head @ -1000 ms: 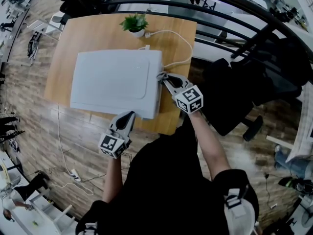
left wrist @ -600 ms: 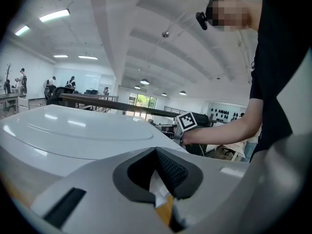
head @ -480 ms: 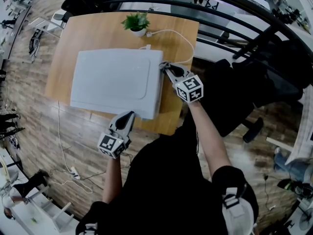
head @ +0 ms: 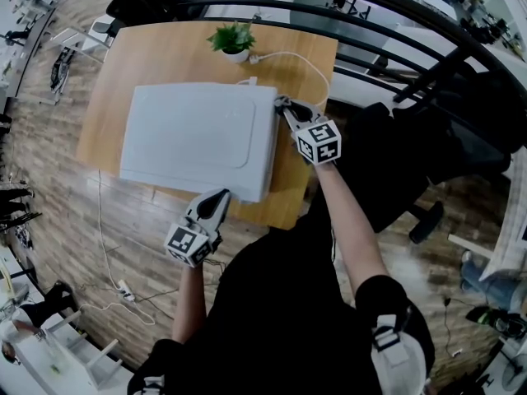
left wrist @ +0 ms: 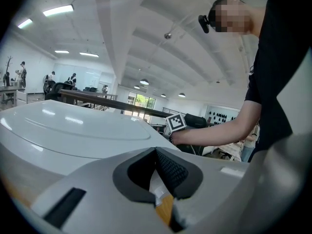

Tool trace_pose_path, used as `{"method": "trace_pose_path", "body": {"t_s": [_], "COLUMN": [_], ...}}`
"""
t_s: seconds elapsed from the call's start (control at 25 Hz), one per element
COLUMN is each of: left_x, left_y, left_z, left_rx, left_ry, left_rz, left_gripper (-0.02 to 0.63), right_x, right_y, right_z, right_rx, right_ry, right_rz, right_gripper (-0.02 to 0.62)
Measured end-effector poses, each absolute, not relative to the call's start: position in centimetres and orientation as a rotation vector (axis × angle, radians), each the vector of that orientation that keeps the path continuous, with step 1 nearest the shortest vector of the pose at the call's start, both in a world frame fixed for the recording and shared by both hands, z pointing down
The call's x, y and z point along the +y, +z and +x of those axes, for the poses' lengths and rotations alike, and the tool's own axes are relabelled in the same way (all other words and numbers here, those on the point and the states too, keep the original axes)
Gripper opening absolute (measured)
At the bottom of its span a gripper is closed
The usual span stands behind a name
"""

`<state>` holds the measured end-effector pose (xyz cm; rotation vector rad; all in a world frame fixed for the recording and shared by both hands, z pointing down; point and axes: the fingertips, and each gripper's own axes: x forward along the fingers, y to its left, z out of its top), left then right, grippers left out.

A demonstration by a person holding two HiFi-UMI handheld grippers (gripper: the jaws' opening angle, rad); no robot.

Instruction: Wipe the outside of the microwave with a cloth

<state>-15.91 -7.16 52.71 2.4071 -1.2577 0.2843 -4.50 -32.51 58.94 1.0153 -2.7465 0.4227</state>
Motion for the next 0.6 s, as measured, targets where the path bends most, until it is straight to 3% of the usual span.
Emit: {"method": "trace_pose_path", "body": {"t_s": [0.6], "left_x": [-7.2], "left_y": [52.8], "left_z": [-15.8], "left_rx": [-1.260], "left_ry": [0.310], "left_rz": [2.418], "left_gripper": [0.002], "right_x": [-34.6], "right_y": [60.1], "right_z": [-4.5], "right_rx": [-2.700], "right_ry": [0.410], "right_rz": [1.028], "right_gripper": [0.026]}}
